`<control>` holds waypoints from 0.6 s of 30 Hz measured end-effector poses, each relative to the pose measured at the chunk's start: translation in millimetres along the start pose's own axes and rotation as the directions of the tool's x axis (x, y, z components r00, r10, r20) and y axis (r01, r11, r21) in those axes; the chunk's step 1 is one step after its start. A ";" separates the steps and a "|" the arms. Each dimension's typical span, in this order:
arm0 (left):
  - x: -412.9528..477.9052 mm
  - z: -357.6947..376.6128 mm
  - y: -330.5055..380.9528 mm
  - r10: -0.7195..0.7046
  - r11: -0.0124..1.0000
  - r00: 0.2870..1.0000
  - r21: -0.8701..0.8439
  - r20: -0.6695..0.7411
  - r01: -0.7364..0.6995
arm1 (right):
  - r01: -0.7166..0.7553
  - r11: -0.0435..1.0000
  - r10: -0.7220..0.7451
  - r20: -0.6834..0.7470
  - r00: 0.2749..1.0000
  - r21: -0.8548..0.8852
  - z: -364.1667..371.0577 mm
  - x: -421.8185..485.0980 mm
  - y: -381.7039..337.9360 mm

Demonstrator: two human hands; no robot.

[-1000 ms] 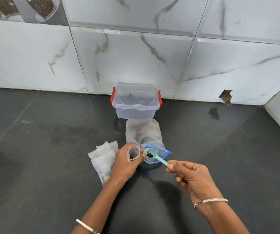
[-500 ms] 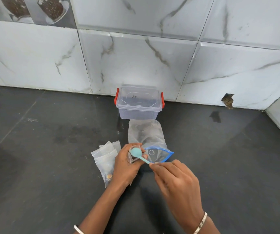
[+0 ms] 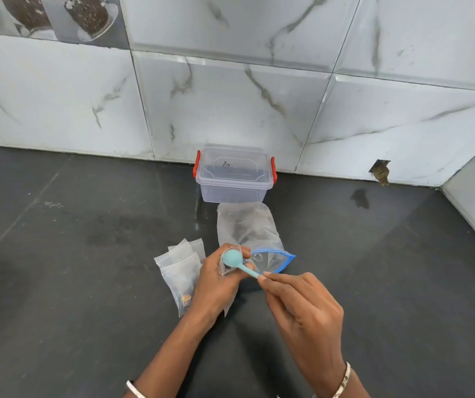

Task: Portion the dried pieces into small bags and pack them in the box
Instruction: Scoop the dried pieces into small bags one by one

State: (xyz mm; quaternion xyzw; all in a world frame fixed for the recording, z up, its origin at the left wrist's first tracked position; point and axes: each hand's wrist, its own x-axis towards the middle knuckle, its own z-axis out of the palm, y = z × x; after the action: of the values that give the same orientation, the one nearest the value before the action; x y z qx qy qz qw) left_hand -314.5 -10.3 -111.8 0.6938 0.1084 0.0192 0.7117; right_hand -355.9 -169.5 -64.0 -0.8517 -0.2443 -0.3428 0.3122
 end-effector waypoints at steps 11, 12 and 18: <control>-8.3 -5.9 3.4 -0.092 0.995 0.992 -0.028 0.089 0.095 | -0.832 -0.025 0.828 0.478 0.293 0.553 -16.6 6.5 16.2; -10.1 -7.5 6.1 -0.103 0.994 0.988 -0.022 0.117 0.107 | -0.840 -0.067 0.832 0.494 0.250 0.539 -19.6 2.5 21.8; -18.8 -24.5 17.3 -0.213 0.973 0.949 -0.038 0.231 0.227 | -0.857 -0.183 0.918 0.396 0.026 0.482 -29.6 -42.0 54.1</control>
State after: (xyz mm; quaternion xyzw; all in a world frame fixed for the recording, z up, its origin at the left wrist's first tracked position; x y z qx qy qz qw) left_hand -335.2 11.2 -92.6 0.6520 0.1031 -0.1356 0.7388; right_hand -361.7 -235.8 -97.7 -0.5948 0.3398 0.0390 0.7275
